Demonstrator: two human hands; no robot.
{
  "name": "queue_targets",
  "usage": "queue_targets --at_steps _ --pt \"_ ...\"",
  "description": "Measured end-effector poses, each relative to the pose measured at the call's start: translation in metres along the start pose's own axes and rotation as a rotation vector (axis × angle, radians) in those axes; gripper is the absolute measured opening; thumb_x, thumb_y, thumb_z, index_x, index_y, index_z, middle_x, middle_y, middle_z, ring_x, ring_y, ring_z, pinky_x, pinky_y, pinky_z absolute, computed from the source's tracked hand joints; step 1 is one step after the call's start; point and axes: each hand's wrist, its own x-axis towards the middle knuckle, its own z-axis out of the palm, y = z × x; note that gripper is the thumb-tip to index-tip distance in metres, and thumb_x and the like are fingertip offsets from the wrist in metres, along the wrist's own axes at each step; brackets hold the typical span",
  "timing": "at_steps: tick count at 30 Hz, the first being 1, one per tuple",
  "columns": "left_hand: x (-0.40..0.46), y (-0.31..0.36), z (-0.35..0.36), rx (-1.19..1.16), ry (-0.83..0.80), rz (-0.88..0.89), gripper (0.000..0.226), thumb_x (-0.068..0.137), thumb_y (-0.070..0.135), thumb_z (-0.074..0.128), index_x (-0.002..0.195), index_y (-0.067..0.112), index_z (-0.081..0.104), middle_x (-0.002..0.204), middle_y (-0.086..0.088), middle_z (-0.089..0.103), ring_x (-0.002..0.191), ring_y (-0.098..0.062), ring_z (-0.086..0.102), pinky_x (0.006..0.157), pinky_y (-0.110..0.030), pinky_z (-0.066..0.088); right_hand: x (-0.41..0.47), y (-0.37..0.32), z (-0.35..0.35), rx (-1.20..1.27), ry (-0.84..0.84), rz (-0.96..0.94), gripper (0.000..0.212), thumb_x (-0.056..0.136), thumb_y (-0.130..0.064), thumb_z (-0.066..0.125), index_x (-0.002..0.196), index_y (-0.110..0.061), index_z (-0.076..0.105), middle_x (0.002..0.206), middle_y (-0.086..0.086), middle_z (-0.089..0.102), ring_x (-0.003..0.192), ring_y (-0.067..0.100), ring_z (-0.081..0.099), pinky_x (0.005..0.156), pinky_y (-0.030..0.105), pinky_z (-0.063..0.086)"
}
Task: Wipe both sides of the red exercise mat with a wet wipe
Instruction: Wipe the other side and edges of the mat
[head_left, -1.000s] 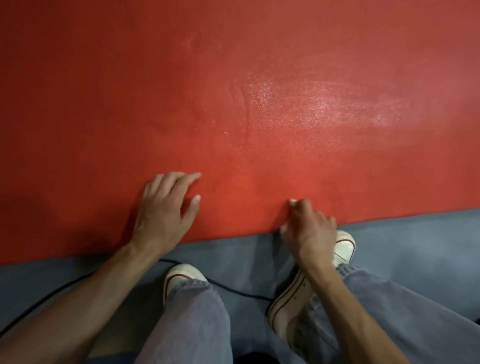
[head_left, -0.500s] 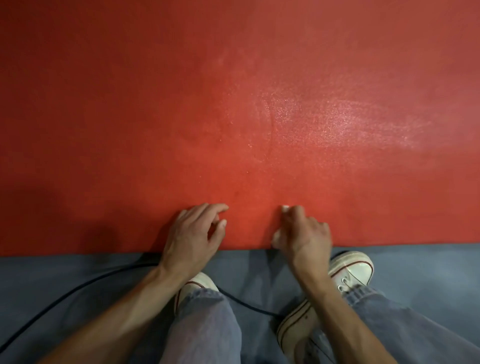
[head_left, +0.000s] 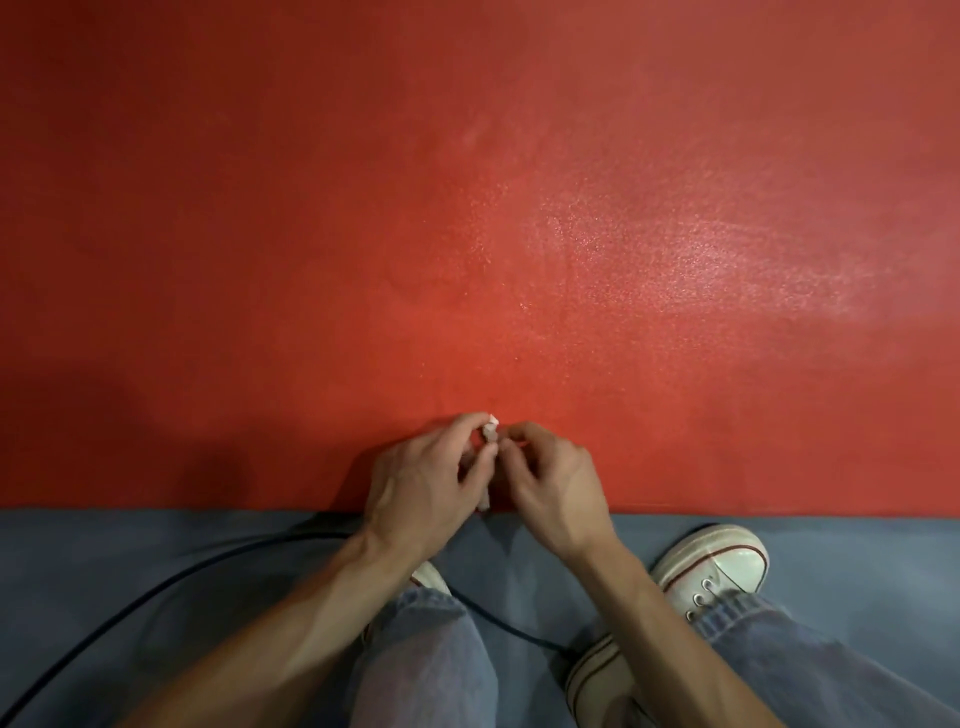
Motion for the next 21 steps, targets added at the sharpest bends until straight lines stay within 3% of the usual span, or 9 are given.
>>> queue_targets --at_steps 3,5,9,12,14,17,19,21 --pt "-0.002 0.008 0.016 0.114 0.013 0.135 0.025 0.090 0.041 0.065 0.114 0.033 0.065 0.085 0.013 0.072 0.074 -0.012 0.069 0.056 -0.029 0.052 0.002 0.009 -0.026 0.285 -0.085 0.171 0.021 0.096 -0.019 0.051 0.100 -0.024 0.071 0.082 0.000 0.077 0.073 0.023 0.073 0.071 0.045 0.061" --pt "-0.005 0.012 0.029 0.176 -0.002 0.212 0.018 0.092 0.034 0.065 0.109 0.031 0.067 0.084 0.010 0.069 0.068 -0.015 0.068 0.049 -0.031 0.051 0.010 0.015 -0.045 0.392 0.026 0.272 0.021 0.098 -0.010 0.051 0.098 -0.018 0.070 0.079 0.004 0.077 0.068 0.025 0.070 0.064 0.037 0.058" --pt "-0.008 0.006 0.037 0.277 0.004 0.314 0.019 0.088 0.030 0.073 0.106 0.029 0.069 0.080 0.007 0.059 0.058 -0.016 0.064 0.041 -0.031 0.047 0.031 0.021 -0.064 0.334 0.147 0.316 0.018 0.098 -0.015 0.054 0.087 -0.012 0.068 0.069 0.006 0.074 0.049 0.018 0.059 0.048 0.025 0.043" --pt "0.006 -0.026 0.003 0.353 0.109 0.215 0.022 0.085 0.042 0.063 0.103 0.029 0.064 0.081 0.006 0.064 0.053 -0.021 0.065 0.037 -0.029 0.043 0.034 0.023 -0.064 0.300 0.161 0.300 0.019 0.094 -0.015 0.053 0.080 -0.009 0.065 0.063 0.007 0.072 0.044 0.024 0.060 0.045 0.024 0.043" --pt "0.017 -0.062 -0.035 0.399 0.247 0.031 0.018 0.095 0.035 0.048 0.108 0.027 0.059 0.089 -0.002 0.067 0.056 -0.033 0.065 0.038 -0.037 0.048 0.033 0.026 -0.062 0.305 0.183 0.281 0.019 0.093 -0.014 0.052 0.079 -0.011 0.065 0.060 0.008 0.070 0.043 0.027 0.060 0.045 0.025 0.044" --pt "0.027 -0.100 -0.084 0.434 0.353 -0.168 0.019 0.105 0.028 0.047 0.118 0.025 0.060 0.105 -0.010 0.068 0.075 -0.043 0.067 0.055 -0.048 0.052 0.034 0.027 -0.058 0.256 0.236 0.270 0.020 0.091 -0.016 0.052 0.075 -0.015 0.064 0.057 0.005 0.069 0.042 0.025 0.061 0.044 0.027 0.046" --pt "0.035 -0.094 -0.078 0.434 0.388 -0.194 0.018 0.105 0.027 0.049 0.117 0.023 0.062 0.103 -0.011 0.068 0.076 -0.044 0.067 0.057 -0.047 0.050 0.035 0.025 -0.056 0.222 0.266 0.271 0.020 0.090 -0.017 0.053 0.073 -0.016 0.064 0.055 0.003 0.068 0.041 0.022 0.061 0.045 0.027 0.046" --pt "0.035 -0.067 -0.041 0.430 0.344 -0.052 0.014 0.103 0.025 0.049 0.110 0.022 0.061 0.095 -0.010 0.069 0.068 -0.039 0.067 0.050 -0.043 0.050 0.035 0.023 -0.055 0.203 0.281 0.265 0.020 0.089 -0.018 0.053 0.072 -0.016 0.063 0.054 0.002 0.067 0.041 0.019 0.061 0.047 0.030 0.048"
